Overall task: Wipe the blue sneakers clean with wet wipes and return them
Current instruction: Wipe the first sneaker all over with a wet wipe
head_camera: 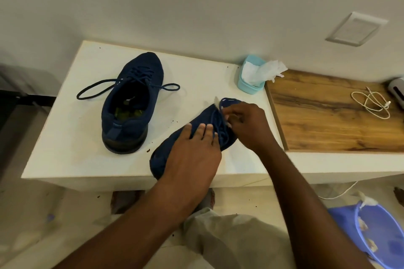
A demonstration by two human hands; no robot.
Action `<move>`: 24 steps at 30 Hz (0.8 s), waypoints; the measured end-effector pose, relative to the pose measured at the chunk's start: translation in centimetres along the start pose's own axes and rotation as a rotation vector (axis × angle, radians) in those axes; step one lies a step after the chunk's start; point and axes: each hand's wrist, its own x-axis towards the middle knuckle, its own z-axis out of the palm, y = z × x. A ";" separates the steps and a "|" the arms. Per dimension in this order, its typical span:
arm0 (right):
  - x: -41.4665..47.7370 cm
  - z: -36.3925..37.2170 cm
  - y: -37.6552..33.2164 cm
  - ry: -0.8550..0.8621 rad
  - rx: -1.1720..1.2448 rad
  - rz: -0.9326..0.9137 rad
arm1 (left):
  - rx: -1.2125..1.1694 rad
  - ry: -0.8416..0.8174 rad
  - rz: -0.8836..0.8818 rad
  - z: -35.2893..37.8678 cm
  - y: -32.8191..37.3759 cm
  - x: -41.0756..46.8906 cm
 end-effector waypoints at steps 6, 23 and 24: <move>0.2 1.3 -1.7 -0.103 0.009 -0.159 | -0.012 -0.011 -0.005 0.7 0.0 0.0; -1.2 -0.2 2.0 0.064 -0.040 0.140 | -0.408 0.240 -0.082 0.4 -2.2 -0.3; -1.1 -0.1 2.0 0.103 -0.062 0.171 | -0.428 0.242 -0.094 0.4 -2.2 -0.2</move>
